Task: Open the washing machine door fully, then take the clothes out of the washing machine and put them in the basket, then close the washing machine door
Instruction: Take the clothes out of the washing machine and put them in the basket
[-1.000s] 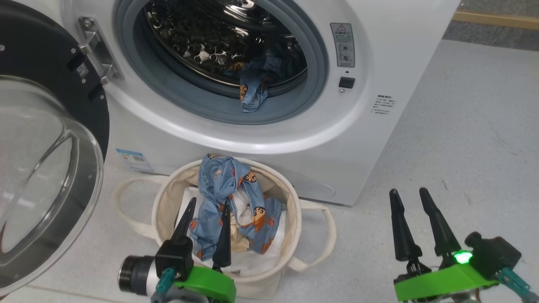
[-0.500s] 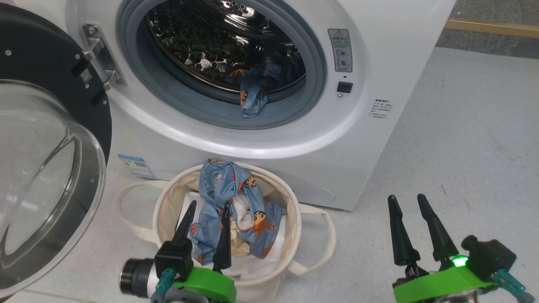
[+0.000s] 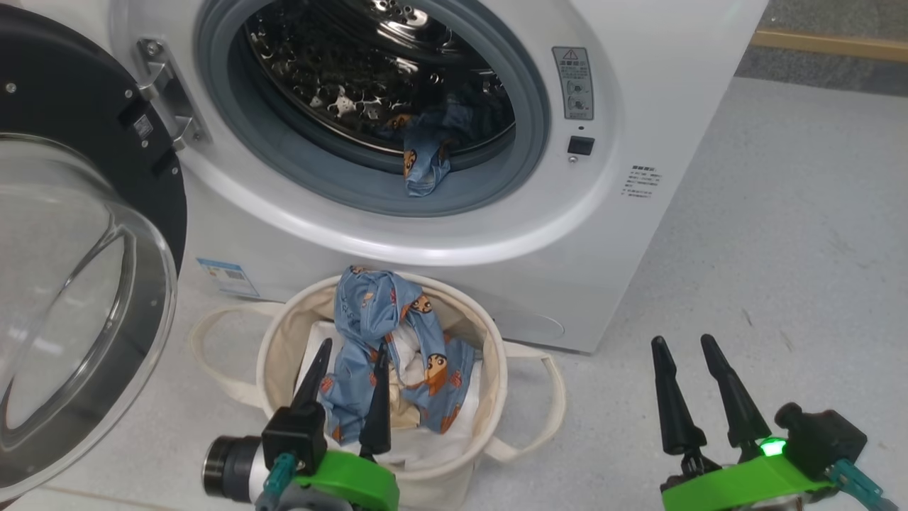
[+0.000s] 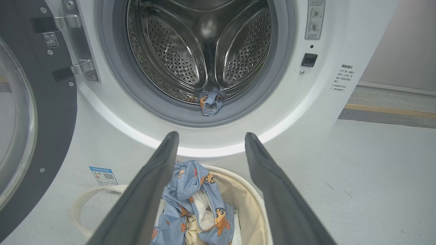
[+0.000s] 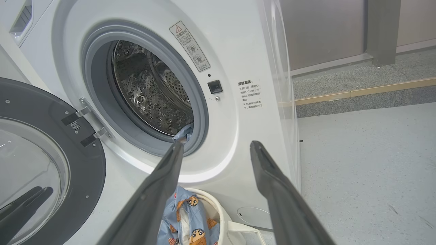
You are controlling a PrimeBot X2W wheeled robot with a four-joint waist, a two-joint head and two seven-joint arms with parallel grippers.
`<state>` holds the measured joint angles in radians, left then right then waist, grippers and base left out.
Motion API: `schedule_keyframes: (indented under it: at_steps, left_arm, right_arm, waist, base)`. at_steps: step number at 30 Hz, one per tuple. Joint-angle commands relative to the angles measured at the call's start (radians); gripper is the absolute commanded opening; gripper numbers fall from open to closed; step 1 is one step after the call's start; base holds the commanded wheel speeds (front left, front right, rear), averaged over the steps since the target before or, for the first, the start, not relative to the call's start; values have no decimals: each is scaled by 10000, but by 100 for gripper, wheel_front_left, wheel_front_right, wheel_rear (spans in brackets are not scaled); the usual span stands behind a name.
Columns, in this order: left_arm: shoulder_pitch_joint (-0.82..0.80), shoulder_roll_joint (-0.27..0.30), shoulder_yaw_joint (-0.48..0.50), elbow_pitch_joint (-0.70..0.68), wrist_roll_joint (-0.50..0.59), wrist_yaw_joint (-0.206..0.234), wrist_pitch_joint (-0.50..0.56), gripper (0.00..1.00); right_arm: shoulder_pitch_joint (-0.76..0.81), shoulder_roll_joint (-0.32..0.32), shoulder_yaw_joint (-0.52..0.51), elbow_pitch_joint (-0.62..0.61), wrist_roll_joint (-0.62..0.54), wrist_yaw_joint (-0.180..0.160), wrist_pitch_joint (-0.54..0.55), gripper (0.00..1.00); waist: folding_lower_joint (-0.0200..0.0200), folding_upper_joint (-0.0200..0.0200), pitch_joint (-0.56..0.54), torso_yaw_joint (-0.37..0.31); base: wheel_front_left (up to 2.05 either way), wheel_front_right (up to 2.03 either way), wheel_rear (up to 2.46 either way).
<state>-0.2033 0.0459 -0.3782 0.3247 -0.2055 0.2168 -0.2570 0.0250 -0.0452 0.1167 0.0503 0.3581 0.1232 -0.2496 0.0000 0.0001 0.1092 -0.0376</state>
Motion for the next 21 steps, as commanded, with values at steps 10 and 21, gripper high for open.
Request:
schedule_keyframes:
  at_steps: [10, 21]
  left_arm:
    - [-479, 43, 198, -368, 92, 87, -47, 100]
    - [-1344, 64, 468, -327, 689, -55, -47, 100]
  right_arm:
    - [-394, -51, 267, -483, 24, 75, -122, 100]
    - [-838, -51, 562, -648, 263, 75, -122, 100]
  waist:
    - [0, -1, 585, -65]
    - [0, -1, 1914, -576]
  base:
    - [0, 0, 0]
    - [0, 0, 0]
